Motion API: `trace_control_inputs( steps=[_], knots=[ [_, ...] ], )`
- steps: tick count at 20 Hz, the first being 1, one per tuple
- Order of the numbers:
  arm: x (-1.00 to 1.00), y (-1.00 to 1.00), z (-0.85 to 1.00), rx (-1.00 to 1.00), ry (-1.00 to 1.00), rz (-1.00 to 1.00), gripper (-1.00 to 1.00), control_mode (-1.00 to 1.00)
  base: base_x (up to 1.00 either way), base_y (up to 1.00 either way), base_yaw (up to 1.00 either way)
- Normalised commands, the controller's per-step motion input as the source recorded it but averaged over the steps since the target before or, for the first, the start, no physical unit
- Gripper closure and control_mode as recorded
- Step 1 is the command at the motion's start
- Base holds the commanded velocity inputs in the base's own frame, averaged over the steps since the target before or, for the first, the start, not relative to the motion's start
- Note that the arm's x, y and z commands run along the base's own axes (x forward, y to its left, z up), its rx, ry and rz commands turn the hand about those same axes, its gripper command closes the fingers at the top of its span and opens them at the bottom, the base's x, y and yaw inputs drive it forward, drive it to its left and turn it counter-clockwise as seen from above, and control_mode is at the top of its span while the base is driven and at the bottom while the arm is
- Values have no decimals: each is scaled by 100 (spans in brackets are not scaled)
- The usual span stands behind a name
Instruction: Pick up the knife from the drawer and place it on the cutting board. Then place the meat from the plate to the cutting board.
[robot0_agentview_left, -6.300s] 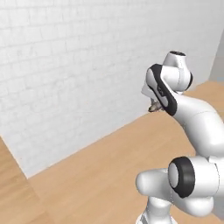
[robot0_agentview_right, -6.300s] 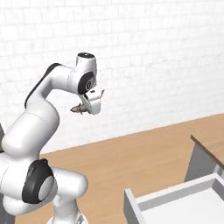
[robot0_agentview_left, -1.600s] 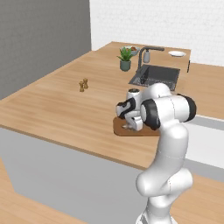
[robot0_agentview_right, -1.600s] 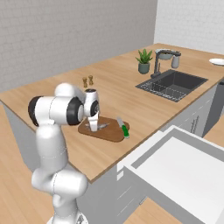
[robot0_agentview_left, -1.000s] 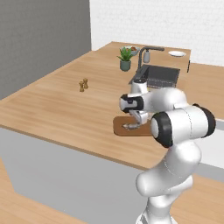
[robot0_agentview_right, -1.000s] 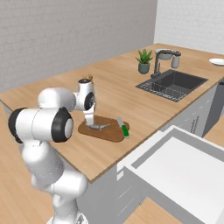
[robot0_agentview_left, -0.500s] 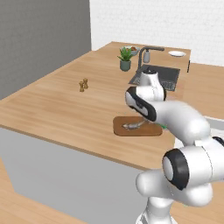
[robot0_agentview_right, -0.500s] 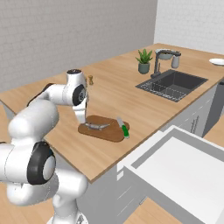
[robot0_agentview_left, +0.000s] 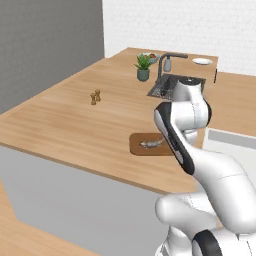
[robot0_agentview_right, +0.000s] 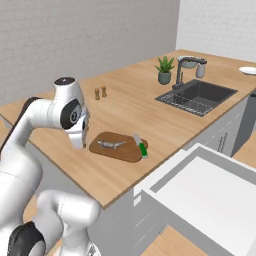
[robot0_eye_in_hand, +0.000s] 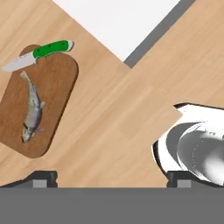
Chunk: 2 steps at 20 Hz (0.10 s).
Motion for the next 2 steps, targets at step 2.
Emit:
trace_control_inputs(
  steps=[2],
  knots=[
    [-86,-19,-2,0,-6,-3,-100,-100,0,0,0]
  ],
)
